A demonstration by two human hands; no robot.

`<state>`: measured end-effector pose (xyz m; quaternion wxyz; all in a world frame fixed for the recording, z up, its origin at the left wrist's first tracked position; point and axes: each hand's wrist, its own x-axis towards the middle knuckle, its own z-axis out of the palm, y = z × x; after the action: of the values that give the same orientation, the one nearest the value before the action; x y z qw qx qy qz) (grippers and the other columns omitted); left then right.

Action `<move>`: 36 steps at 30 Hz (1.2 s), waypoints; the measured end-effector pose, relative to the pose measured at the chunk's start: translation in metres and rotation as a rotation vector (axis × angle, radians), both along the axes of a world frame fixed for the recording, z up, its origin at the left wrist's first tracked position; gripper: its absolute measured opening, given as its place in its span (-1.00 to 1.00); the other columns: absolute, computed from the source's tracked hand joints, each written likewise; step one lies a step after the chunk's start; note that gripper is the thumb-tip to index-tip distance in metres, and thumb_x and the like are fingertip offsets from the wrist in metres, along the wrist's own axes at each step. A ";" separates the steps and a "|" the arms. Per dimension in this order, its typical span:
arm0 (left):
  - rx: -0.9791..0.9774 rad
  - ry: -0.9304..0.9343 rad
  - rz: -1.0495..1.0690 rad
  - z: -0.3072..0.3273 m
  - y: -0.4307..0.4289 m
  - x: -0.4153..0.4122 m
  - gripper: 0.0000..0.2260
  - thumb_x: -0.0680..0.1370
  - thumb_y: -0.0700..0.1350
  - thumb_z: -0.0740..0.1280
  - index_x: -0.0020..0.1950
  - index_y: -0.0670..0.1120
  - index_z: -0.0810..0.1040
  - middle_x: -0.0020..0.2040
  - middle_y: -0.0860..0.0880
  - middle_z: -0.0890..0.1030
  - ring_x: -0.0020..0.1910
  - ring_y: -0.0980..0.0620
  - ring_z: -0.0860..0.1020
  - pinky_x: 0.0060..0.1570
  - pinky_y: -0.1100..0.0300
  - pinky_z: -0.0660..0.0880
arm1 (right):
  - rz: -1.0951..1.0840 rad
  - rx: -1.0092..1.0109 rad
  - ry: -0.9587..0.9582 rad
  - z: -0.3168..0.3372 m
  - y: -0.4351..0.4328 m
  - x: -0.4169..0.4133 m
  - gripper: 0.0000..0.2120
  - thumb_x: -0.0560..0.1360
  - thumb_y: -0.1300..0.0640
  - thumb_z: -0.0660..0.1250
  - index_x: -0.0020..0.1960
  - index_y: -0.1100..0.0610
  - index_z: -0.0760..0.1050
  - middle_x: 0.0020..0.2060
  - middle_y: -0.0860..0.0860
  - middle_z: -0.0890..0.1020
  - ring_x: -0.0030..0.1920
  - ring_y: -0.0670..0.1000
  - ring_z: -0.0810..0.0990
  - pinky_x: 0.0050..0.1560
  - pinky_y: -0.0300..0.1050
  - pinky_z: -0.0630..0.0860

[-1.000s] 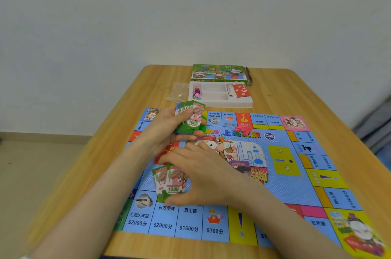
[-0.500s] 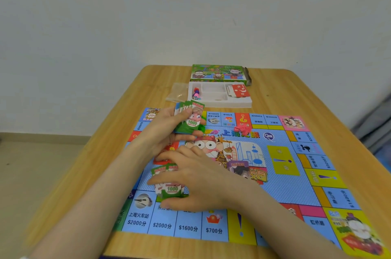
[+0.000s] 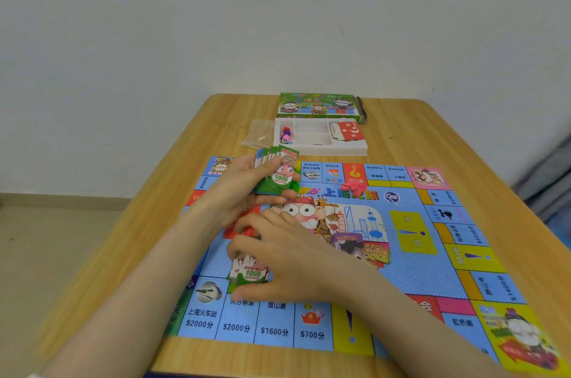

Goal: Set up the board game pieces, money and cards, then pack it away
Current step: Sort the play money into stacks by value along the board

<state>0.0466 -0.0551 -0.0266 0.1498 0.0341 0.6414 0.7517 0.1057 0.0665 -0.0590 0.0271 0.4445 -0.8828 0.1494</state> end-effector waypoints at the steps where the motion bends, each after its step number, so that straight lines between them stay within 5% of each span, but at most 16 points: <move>1: 0.002 -0.002 -0.001 0.000 0.000 0.000 -0.85 0.60 -0.14 0.24 0.09 -0.16 0.53 -0.14 -0.10 0.71 -0.31 -0.02 0.67 -0.43 0.26 0.57 | 0.000 -0.005 0.000 0.000 0.000 0.000 -0.59 0.44 -0.19 0.35 0.15 0.06 0.46 0.17 0.04 0.43 0.10 0.03 0.31 0.17 -0.04 0.24; 5: -0.001 0.002 -0.003 0.000 0.000 0.000 -0.86 0.60 -0.13 0.24 0.08 -0.14 0.53 -0.15 -0.10 0.71 -0.32 -0.01 0.67 -0.43 0.27 0.57 | 0.013 0.005 0.000 0.001 0.000 0.000 -0.55 0.46 -0.19 0.33 0.26 0.00 0.43 0.21 0.06 0.40 0.12 0.02 0.28 0.13 -0.12 0.14; 21: 0.015 0.002 -0.019 -0.001 -0.001 0.000 -0.85 0.60 -0.13 0.24 0.09 -0.15 0.54 -0.13 -0.12 0.70 -0.30 -0.03 0.67 -0.41 0.25 0.59 | -0.002 -0.059 -0.028 0.000 -0.003 -0.002 -0.71 0.44 -0.09 0.39 -0.02 0.10 0.44 0.09 0.05 0.42 0.03 0.02 0.32 0.12 -0.02 0.31; 31: 0.015 0.014 -0.022 0.000 -0.001 -0.001 -0.83 0.59 -0.13 0.25 0.11 -0.18 0.53 -0.13 -0.11 0.70 -0.31 -0.02 0.67 -0.41 0.26 0.58 | -0.001 0.024 -0.155 0.015 0.009 -0.003 -0.44 0.37 -0.23 0.41 0.29 -0.07 0.37 0.29 -0.09 0.32 0.25 -0.07 0.24 0.23 -0.18 0.16; 36: -0.008 0.030 -0.016 0.000 -0.003 -0.002 -0.83 0.59 -0.11 0.25 0.10 -0.14 0.55 -0.11 -0.09 0.71 -0.28 -0.02 0.68 -0.38 0.24 0.60 | 0.005 0.078 -0.289 0.035 0.026 -0.009 -0.40 0.44 0.08 0.38 0.43 -0.06 0.26 0.33 -0.12 0.35 0.37 -0.12 0.17 0.42 -0.04 0.10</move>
<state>0.0447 -0.0585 -0.0263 0.1463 0.0497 0.6464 0.7472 0.0966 0.0927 -0.0244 -0.1180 0.4211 -0.8816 0.1777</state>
